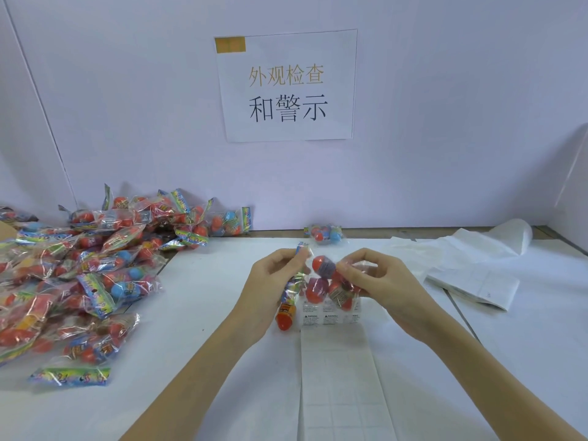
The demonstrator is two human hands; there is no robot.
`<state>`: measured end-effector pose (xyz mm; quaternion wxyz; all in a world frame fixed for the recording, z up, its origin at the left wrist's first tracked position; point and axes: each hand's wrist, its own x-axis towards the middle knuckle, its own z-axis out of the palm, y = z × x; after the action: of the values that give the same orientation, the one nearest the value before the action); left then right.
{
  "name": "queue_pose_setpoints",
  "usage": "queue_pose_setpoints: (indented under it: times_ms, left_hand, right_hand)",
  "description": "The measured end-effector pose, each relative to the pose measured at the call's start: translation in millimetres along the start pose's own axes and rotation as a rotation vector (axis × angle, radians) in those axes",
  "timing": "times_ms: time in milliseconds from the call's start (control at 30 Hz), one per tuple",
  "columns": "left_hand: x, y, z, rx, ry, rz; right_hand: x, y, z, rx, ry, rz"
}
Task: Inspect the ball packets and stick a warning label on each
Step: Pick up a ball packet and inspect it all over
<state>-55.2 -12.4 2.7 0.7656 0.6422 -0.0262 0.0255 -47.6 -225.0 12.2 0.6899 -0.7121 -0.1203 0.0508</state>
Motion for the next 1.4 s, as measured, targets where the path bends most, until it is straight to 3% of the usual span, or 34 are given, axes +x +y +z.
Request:
queue_pose_setpoints:
  times_ms: [133,300,500,667,733,867,1100,1233,1400]
  left_hand:
    - [0.0,1.5,-2.7,0.079,0.153,0.089]
    - [-0.1,1.0,-3.9,0.069,0.189,0.131]
    - [0.3,1.1,-3.7,0.041,-0.08,0.074]
    - [3.3,1.5,-0.2,-0.115,0.083,0.128]
    - [6.3,1.6,-4.5,-0.214,0.11,0.165]
    - [5.9,-2.3,-14.0,-0.061,0.11,0.307]
    - [11.4,-6.2,-19.0,0.273,0.422,0.319]
    - [10.5,-8.1,-13.7,0.313,0.375,0.297]
    - [10.1,-17.0,-12.1,0.532,0.298,0.322]
  right_hand:
    - [0.0,-2.3,2.0,0.014,-0.038,-0.016]
    - [-0.2,0.6,2.9,0.013,-0.045,-0.022]
    - [2.1,1.8,0.2,0.209,0.005,-0.026]
    - [0.6,0.9,3.3,0.249,-0.078,-0.011]
    - [0.2,2.1,8.1,0.127,-0.021,-0.087]
    - [0.8,8.8,5.9,-0.536,0.264,-0.38]
    - [1.1,20.2,2.8,-0.884,0.04,-0.056]
    - [2.2,24.2,6.6,-0.639,0.076,-0.072]
    - [2.4,13.9,5.0,-0.315,0.165,-0.122]
